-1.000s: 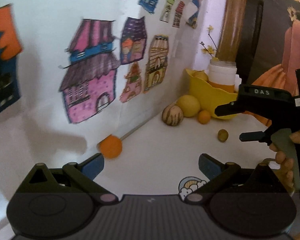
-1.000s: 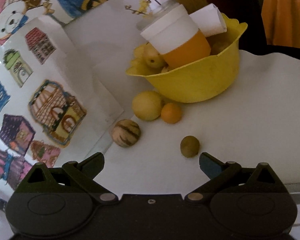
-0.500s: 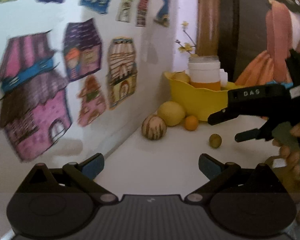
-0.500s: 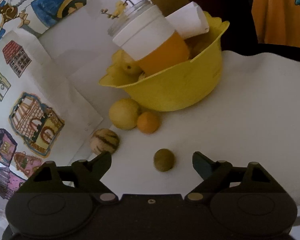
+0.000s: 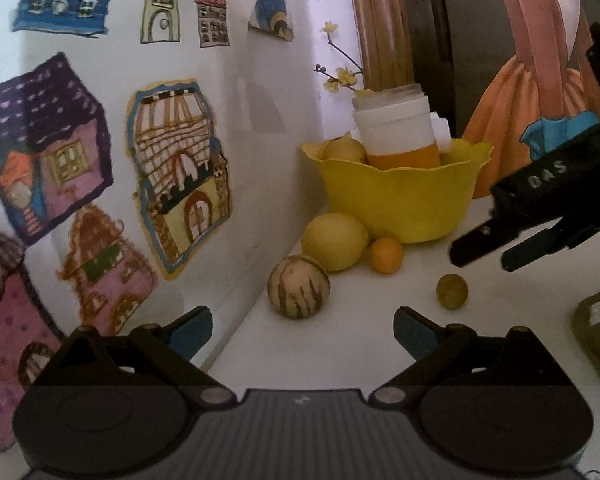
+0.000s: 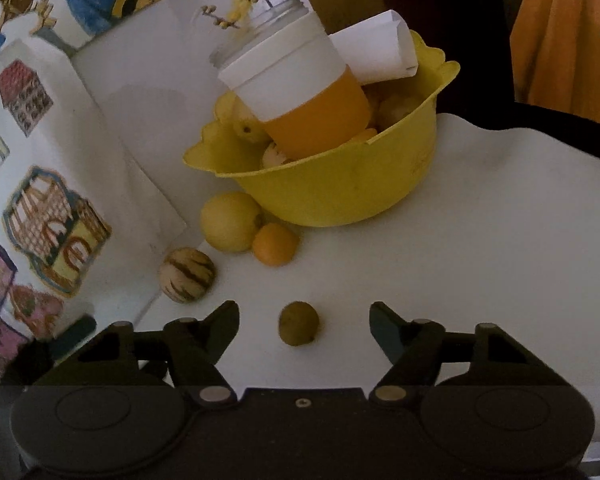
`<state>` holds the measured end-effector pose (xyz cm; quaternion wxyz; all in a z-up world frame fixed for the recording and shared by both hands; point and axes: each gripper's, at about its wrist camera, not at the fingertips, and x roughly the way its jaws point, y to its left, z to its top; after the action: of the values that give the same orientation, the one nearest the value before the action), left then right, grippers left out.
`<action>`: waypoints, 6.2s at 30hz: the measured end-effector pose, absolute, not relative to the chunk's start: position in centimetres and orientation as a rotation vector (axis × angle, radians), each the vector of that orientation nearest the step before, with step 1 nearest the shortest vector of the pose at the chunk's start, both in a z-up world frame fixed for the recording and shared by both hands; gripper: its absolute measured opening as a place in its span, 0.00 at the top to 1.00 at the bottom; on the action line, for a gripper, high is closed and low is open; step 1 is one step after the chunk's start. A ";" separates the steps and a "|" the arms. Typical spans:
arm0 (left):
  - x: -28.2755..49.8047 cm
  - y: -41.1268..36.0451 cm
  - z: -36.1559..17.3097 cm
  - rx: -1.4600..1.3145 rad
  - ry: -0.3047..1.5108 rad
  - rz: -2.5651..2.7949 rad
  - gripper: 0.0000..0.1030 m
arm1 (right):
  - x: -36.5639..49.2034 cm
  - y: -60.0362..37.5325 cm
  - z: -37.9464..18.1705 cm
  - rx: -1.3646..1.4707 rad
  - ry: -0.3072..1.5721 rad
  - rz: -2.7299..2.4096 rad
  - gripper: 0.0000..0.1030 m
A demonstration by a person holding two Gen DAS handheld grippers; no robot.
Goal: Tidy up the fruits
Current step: 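Reach the left tool toward the small orange while the right tool approaches the small brown fruit, then grasp the small orange with the left tool while the right tool grasps the small brown fruit, then carry the orange with the left tool while the right tool carries the brown fruit over the tray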
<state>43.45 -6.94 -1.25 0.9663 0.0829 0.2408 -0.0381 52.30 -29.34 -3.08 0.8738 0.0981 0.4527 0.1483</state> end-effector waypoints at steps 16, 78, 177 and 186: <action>47.8 -7.0 0.3 0.066 0.499 -0.277 0.06 | 49.1 -27.2 -1.2 -0.314 0.905 0.479 0.31; 54.7 -8.8 -4.3 -0.236 0.620 -0.260 0.72 | 53.4 -22.7 -5.6 -0.425 0.896 0.501 0.67; 26.4 -20.9 1.6 -0.116 0.697 -0.607 0.67 | 20.1 -42.4 0.3 -0.255 0.787 0.311 0.71; 25.5 -22.9 0.4 -0.030 0.713 -0.626 0.67 | 17.4 -42.6 -1.2 -0.256 0.710 0.287 0.71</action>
<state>25.53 -22.85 0.44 0.8894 -0.0142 0.3434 -0.3014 17.37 -42.61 -1.22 0.9197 -0.1244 0.3453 0.1396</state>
